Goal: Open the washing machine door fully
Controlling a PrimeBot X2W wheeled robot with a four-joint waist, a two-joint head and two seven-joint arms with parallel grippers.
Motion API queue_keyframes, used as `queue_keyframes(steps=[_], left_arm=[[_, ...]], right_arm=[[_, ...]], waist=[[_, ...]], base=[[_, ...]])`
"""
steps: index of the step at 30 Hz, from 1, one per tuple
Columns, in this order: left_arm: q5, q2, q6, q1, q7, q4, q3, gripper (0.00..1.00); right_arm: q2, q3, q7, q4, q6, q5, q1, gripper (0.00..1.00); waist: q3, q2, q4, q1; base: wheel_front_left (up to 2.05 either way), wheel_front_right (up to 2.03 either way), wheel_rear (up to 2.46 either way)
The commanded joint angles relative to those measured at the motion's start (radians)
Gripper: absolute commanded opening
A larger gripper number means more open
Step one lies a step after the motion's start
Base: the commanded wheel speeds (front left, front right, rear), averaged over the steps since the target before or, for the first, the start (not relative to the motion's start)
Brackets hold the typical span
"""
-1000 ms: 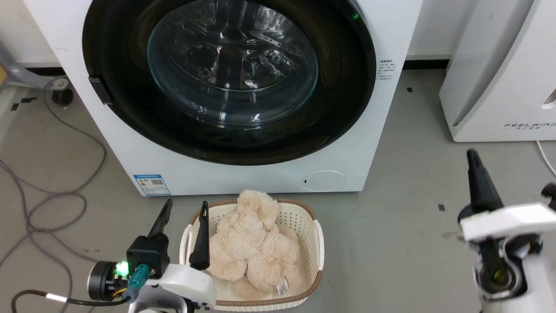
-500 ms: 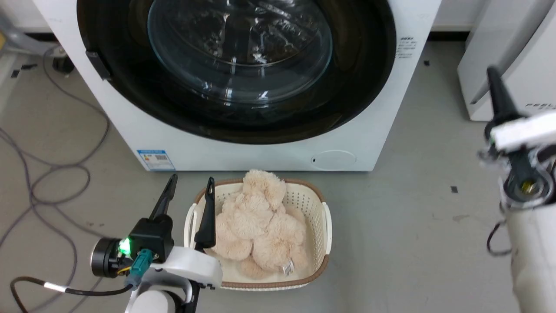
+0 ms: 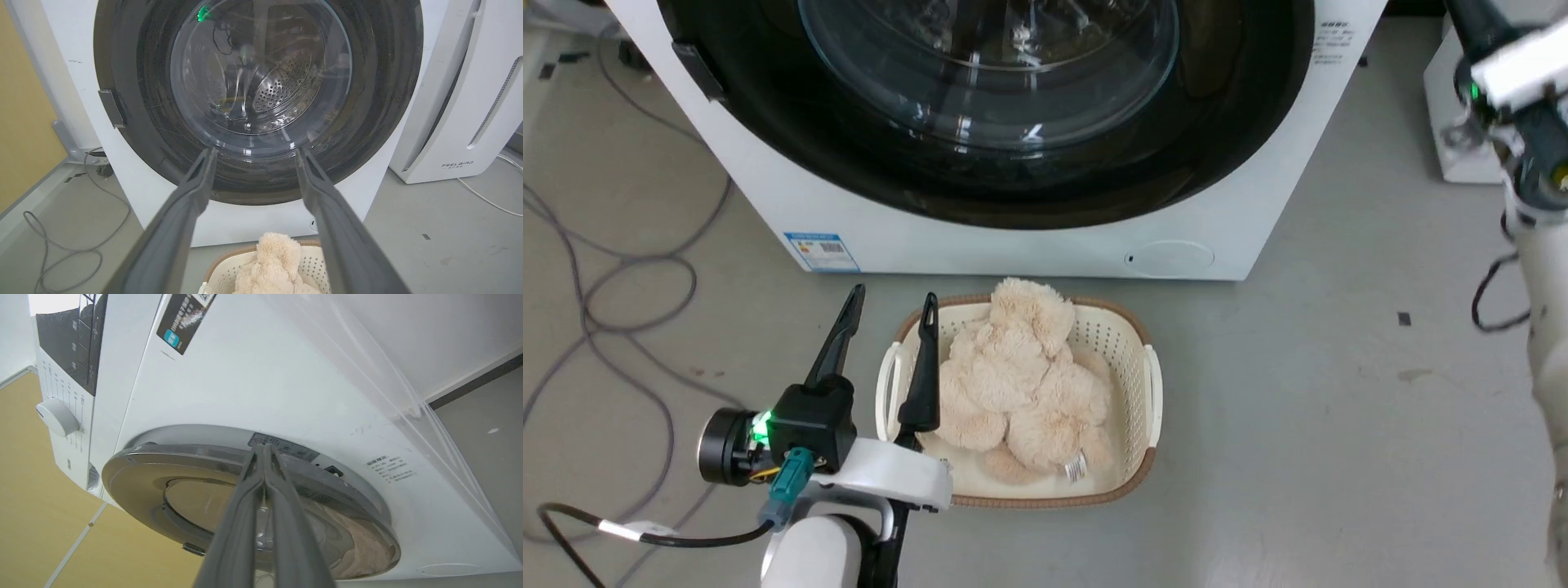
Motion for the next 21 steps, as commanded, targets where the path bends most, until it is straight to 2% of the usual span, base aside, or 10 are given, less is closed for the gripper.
queue_keyframes(steps=[1, 21], left_arm=[[-0.006, 0.003, 0.006, -0.022, -0.011, -0.006, -0.006, 1.0], [-0.022, 0.001, 0.014, -0.104, -0.053, -0.03, -0.038, 1.0]], right_arm=[[-0.01, 0.016, 0.016, 0.034, 0.001, 0.029, -0.058, 0.0], [-0.005, 0.241, 0.272, 0.306, 0.001, 0.111, -0.483, 0.0]], waist=[[0.014, -0.0001, 0.004, -0.0001], [0.152, -0.0001, 0.03, -0.0001]], base=[[0.0, 0.0, 0.0], [0.0, 0.0, 0.0]])
